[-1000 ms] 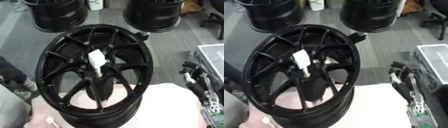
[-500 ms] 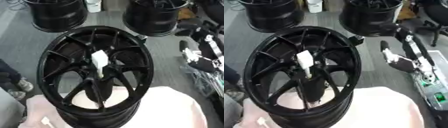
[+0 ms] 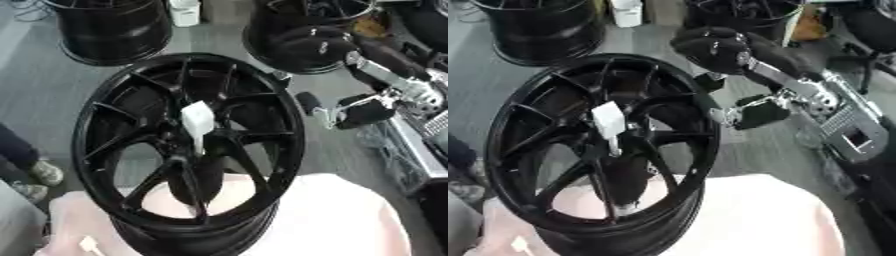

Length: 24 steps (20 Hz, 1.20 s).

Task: Pull the pin out of the wheel hub.

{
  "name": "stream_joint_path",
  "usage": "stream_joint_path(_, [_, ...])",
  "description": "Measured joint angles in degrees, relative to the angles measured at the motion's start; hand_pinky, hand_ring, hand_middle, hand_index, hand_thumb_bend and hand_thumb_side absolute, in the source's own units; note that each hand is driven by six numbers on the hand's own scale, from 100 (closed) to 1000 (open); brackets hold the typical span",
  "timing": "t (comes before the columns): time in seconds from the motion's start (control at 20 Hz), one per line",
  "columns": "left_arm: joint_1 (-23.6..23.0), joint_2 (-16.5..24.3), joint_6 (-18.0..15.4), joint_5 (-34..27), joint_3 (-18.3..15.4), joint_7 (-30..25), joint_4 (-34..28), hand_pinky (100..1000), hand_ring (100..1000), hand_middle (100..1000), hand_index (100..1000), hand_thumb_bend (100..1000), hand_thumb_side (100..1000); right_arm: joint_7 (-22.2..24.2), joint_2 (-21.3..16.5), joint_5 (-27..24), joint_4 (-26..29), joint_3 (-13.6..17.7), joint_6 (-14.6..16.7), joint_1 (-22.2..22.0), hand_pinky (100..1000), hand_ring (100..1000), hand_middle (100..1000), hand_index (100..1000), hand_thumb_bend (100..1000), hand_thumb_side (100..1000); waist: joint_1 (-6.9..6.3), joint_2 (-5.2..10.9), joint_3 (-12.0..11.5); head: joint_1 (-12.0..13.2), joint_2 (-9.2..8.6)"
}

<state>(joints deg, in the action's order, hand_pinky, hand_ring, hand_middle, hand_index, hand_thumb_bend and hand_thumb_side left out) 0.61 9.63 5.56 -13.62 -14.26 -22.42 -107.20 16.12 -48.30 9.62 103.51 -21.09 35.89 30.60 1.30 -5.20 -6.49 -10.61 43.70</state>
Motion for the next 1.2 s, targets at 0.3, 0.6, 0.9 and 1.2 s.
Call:
stream_joint_path(0.3, [0.26,-0.03,0.14,0.00,0.35,-0.54,0.52,662,627,675,751,485,709,5.79,-2.16,-2.59,-1.77,-9.34,-0.93,9.35,864,884,904,930,100,244,-0.14,-0.01,-0.81,-1.31,-0.03])
stream_joint_path(0.6, [0.24,-0.06,-0.08,0.00,0.15,-0.24,0.54,662,621,667,749,486,707,23.98,5.61,-9.95,-10.64,-9.56,-7.93,17.79,864,880,903,931,100,319,-0.66,0.01,-0.62,-1.64,-0.08])
stream_joint_path(0.9, [0.12,-0.09,-0.24,0.00,-0.16,0.12,0.54,662,617,663,749,487,707,30.02,11.30,-11.82,-18.93,-7.82,-13.97,20.85,863,873,899,931,100,401,-1.14,0.01,-1.06,-2.62,-0.23])
stream_joint_path(1.2, [0.10,-0.13,-0.34,0.00,-0.41,0.35,0.63,662,615,661,750,489,706,29.58,15.15,-7.37,-25.04,-7.93,-13.52,21.86,863,873,894,929,100,490,-1.30,0.05,-1.38,-3.37,-0.35])
